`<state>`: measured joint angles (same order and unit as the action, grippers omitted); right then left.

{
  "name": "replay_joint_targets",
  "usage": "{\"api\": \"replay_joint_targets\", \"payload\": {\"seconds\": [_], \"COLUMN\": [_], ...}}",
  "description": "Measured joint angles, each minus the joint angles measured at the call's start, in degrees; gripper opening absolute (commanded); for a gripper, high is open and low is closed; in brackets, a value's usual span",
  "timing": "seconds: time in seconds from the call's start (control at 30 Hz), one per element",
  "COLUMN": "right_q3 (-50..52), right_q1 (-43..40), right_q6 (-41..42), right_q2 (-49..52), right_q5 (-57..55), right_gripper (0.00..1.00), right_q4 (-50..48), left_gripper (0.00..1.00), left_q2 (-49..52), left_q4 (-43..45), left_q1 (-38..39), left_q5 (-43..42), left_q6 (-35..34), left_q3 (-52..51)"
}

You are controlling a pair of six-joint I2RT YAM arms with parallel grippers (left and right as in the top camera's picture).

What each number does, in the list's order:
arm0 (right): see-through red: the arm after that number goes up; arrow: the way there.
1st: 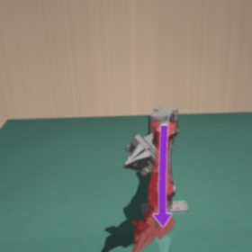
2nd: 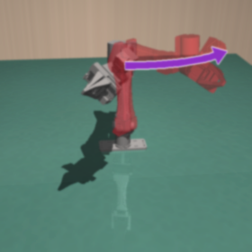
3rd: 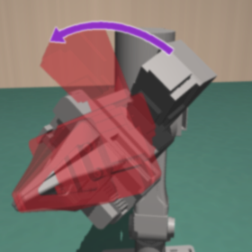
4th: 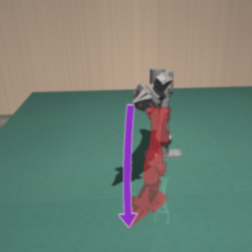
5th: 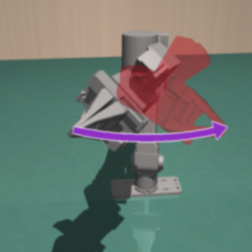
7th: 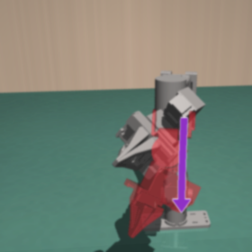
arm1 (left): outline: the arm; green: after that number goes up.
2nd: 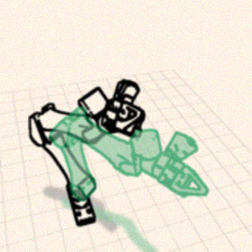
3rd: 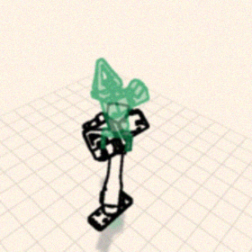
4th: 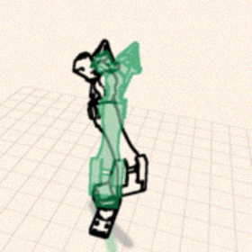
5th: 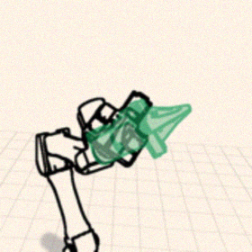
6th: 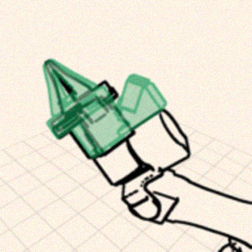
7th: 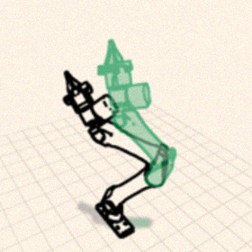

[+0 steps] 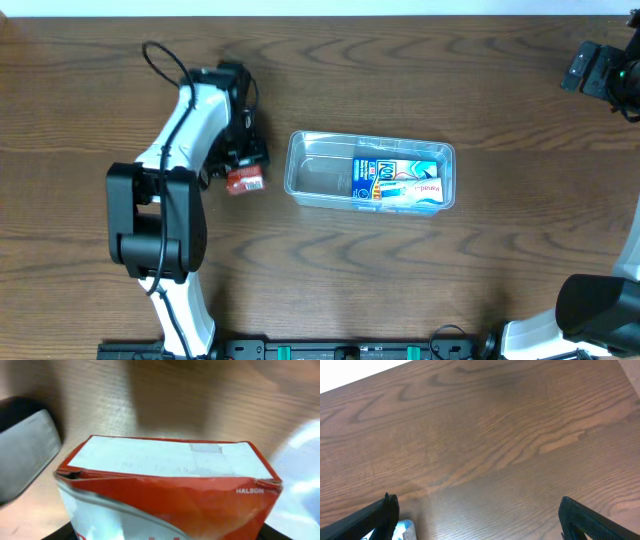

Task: Pack container
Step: 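Reach the left gripper to the red Panadol ActiFast box and grasp it, then lower the red box into the container and open the left gripper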

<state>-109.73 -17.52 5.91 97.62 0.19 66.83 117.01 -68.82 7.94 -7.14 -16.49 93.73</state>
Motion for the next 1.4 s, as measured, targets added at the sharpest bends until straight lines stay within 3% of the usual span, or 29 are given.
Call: {"api": "replay_joint_targets", "payload": {"seconds": [0.17,0.33,0.63,0.9,1.4], "right_q3": [0.0,0.0,0.0,0.0,0.0], "right_q1": [0.0,0.0,0.0,0.0,0.0], "right_q6": [0.0,0.0,0.0,0.0,0.0], "right_q2": [0.0,0.0,0.0,0.0,0.0], "right_q5": [0.0,0.0,0.0,0.0,0.0], "right_gripper": [0.99,0.99,0.99,0.99,0.99], "right_q4": [-0.1,0.0,0.0,0.0,0.0], "left_gripper": [0.70,0.70,0.69,0.69,0.69], "left_q2": [0.0,0.0,-0.5,-0.5,-0.5], "left_q4": [-9.8,-14.1,-12.0,-7.8,-1.4], "left_q1": [1.1,4.8,16.3,24.8,27.9], "left_q5": [0.0,0.0,0.1,3.1,5.7], "left_q6": [0.4,0.6,0.8,-5.3,-15.5], "left_q3": [10.3,16.4,17.5,17.4,9.7]}}
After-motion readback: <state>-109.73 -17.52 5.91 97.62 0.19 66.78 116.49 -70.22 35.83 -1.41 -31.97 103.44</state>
